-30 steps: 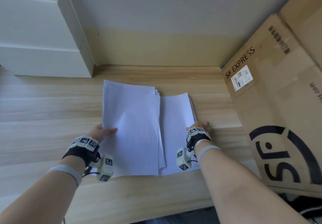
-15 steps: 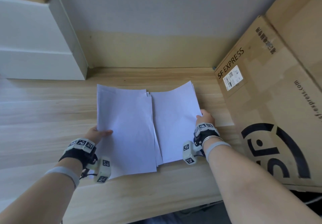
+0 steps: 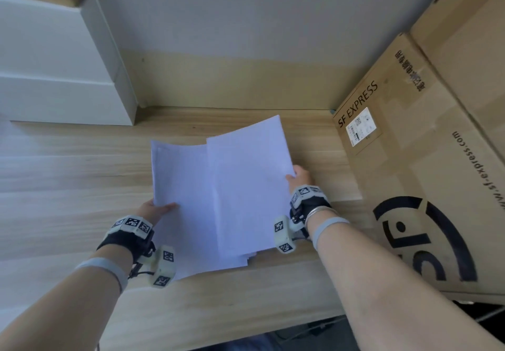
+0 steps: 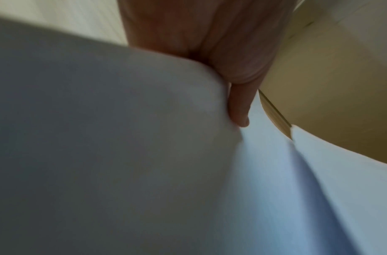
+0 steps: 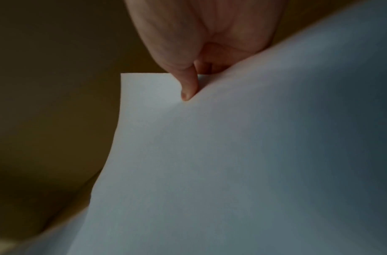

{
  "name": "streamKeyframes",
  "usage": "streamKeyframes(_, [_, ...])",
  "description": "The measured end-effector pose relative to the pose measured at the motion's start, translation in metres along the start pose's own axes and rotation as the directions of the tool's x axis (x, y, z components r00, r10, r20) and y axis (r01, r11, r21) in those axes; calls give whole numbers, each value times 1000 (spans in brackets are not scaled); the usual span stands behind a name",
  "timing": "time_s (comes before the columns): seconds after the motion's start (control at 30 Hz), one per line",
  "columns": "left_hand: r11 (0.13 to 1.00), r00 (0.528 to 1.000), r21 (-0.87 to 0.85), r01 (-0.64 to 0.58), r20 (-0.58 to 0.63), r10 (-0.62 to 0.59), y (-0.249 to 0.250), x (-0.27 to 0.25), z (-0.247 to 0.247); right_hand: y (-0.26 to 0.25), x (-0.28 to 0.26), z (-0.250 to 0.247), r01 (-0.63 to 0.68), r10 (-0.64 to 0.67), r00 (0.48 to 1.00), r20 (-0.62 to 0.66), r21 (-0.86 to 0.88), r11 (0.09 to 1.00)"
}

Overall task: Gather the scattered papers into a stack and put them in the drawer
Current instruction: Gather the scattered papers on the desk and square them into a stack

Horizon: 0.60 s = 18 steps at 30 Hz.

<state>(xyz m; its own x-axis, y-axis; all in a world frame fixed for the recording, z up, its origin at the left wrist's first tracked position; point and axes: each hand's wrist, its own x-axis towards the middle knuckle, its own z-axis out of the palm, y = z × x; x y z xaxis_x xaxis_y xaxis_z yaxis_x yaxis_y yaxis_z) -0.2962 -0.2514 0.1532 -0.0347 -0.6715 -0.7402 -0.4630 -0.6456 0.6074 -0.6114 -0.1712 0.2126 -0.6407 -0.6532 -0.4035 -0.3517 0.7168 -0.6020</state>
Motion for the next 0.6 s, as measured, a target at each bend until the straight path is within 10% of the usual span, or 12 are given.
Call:
streamKeyframes(0.43, [999, 998, -15, -30, 46, 30, 2, -3, 24, -8, -21, 109, -37, 65, 985, 161, -167, 985])
streamKeyframes(0.6, [987, 989, -77, -140, 36, 143, 12, -8, 27, -5, -10, 95, -81, 60, 965, 255, 73, 994])
